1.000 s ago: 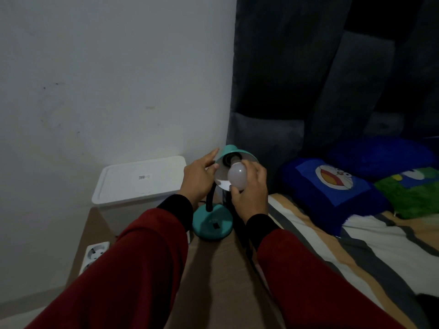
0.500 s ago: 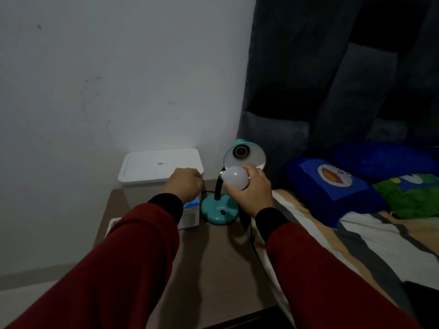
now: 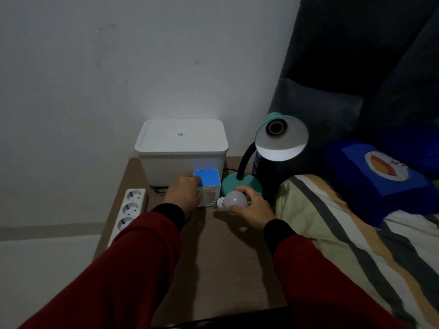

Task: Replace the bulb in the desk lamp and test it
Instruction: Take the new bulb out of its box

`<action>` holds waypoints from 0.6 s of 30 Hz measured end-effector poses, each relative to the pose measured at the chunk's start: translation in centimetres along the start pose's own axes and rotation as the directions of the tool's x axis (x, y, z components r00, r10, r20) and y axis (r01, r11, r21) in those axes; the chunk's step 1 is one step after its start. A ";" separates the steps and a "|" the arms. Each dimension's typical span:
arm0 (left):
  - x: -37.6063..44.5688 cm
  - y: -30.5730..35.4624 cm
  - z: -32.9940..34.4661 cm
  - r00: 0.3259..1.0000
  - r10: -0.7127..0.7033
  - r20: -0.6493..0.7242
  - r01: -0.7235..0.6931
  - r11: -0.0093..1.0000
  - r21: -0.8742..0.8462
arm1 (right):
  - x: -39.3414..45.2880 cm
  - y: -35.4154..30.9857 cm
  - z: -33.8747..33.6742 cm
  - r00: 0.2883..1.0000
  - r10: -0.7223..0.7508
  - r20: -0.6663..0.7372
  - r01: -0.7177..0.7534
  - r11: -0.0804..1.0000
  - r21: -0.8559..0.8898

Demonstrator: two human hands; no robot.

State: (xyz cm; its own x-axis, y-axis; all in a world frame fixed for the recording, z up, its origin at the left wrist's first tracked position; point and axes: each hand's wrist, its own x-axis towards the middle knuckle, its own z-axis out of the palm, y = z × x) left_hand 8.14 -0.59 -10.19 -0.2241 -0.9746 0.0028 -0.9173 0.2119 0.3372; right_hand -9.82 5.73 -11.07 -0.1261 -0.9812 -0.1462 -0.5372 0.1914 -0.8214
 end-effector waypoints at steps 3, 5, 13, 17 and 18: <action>0.2 -0.9 1.2 0.997 0.036 -0.071 -0.040 0.998 -0.054 | 1.0 1.1 1.4 0.994 0.052 0.097 -0.057 0.997 0.048; 0.4 -1.6 1.8 0.989 0.063 -0.137 -0.077 0.992 -0.098 | 1.6 1.7 2.2 0.990 0.059 0.130 -0.066 0.997 0.051; 0.7 -3.1 3.0 0.962 0.055 -0.268 -0.130 0.953 -0.273 | 3.2 3.2 4.2 0.990 0.015 0.141 -0.009 0.999 -0.039; 1.0 -3.2 3.3 0.963 -0.024 -0.270 -0.080 0.927 -0.367 | 3.2 3.3 4.6 0.984 0.010 0.175 0.005 0.997 -0.082; 1.1 -3.2 3.4 0.963 -0.049 -0.265 -0.063 0.914 -0.400 | 3.3 3.1 4.5 0.989 -0.019 0.144 0.032 0.995 -0.089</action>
State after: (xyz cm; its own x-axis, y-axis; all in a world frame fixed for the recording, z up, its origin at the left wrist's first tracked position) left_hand 9.70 -2.05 -14.45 -0.0832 -0.9683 0.2354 -0.6925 0.2261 0.6851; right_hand -8.12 2.97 -16.62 0.0054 -0.9781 -0.2082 -0.6133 0.1612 -0.7732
